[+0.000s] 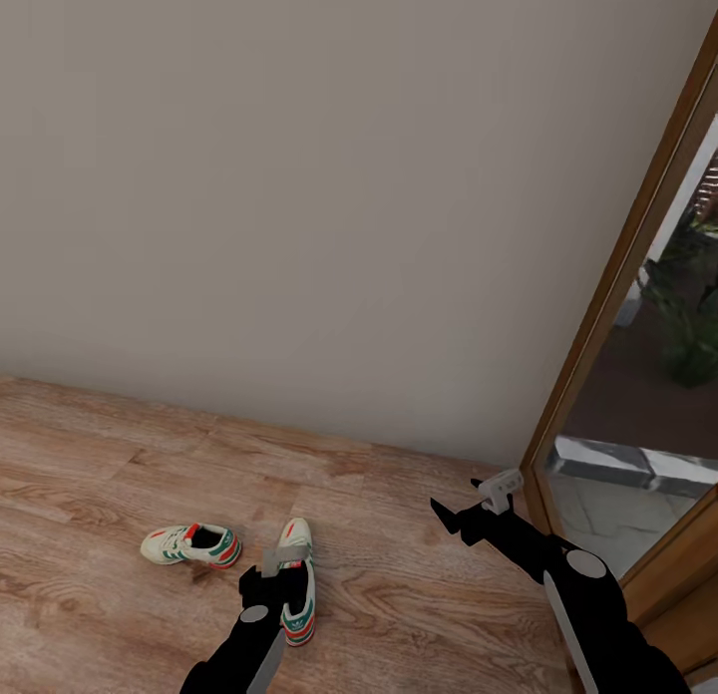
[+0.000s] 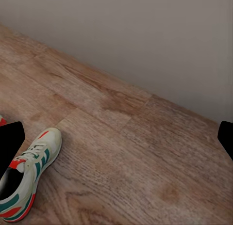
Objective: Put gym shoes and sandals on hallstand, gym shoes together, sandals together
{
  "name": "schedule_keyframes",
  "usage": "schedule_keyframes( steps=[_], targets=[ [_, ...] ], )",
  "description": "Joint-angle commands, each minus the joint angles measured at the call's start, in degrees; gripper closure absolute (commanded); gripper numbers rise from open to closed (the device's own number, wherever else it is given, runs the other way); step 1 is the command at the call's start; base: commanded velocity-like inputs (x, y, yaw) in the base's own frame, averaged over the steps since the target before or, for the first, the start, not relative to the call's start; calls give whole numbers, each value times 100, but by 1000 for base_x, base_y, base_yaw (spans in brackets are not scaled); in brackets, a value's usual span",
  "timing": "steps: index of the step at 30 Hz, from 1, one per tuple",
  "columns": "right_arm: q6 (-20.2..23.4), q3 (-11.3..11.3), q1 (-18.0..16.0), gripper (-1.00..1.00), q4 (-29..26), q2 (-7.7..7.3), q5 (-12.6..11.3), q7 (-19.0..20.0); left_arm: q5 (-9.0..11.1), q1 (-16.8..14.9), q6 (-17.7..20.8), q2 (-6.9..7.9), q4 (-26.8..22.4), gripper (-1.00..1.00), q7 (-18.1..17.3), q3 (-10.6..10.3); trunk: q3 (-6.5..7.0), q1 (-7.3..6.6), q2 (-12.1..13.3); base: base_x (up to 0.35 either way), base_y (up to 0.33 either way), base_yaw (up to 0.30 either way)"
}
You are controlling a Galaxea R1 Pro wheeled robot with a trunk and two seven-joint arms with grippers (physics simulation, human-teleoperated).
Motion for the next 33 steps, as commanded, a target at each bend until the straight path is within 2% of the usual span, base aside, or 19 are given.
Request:
schedule_keyframes(
  steps=[1,17,25,33],
  targets=[
    [17,-7,-3,-100,-10,1,56,45,32,-2,21,5,-8,-100,45,-33,-5,-1,-2,0,0,0],
    [9,-12,-3,-100,-9,-1,55,46,51,-2,13,-19,-8,-100,35,-34,-6,-1,-2,0,0,0],
    [8,4,-3,-100,-7,2,55,46,60,-9,13,-42,-30,-100,35,-47,-179,39,-52,0,0,0],
    [8,1,-3,-100,-7,2,52,46,70,-10,3,-48,-189,-100,14,-41,-179,39,-52,0,0,0]
  ],
)
